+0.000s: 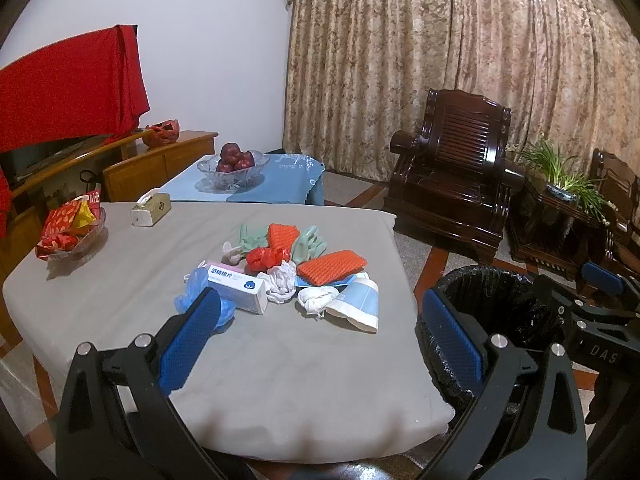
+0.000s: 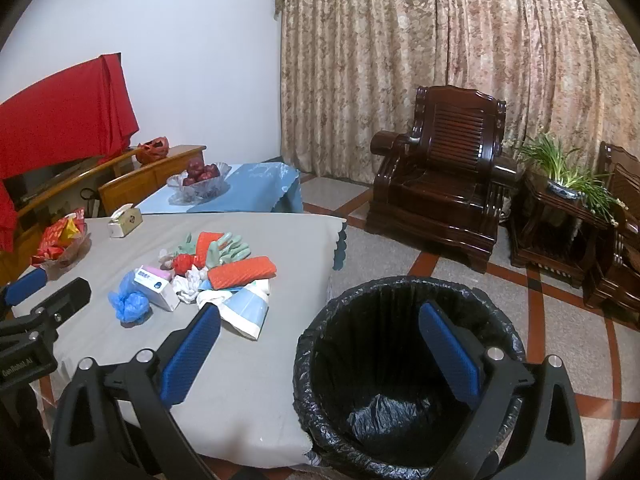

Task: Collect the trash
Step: 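Move both tools toward the trash pile on the table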

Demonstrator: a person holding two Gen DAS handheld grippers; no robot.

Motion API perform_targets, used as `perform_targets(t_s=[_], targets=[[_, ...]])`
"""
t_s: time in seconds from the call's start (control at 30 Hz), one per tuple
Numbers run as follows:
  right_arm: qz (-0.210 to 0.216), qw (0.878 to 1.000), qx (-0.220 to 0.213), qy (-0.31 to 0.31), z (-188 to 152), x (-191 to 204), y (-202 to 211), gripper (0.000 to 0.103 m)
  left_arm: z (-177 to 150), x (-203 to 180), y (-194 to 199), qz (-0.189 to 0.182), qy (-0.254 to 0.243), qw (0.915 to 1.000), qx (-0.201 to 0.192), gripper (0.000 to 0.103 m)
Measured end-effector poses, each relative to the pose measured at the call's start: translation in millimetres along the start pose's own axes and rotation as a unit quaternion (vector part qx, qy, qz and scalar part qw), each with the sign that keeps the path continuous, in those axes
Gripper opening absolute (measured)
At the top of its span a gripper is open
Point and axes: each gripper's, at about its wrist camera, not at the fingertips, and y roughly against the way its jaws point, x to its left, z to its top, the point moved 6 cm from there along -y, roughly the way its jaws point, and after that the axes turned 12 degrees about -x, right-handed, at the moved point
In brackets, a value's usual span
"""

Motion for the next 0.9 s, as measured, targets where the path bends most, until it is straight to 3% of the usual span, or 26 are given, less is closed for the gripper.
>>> perform_targets(t_s=[0.53,0.73,0.9], targets=[[0.012,1.000,0.009,0.009,-5.3,18.1,-16.4,0.097,-13.7,11.0,-2.3,0.002,0.012,0.9999,0.007,0.098],[0.033,0.999,0.025,0.017,-8.6,33.1,-36.7,0.097,-31.4,36.8,-23.2,0.027,0.023,0.9992,0.017,0.098],[0.050,0.998,0.025,0.037,-15.2,53.6,-59.1,0.097,-50.7,73.2,-36.4,0.069,0.028,0.9972,0.009,0.098]])
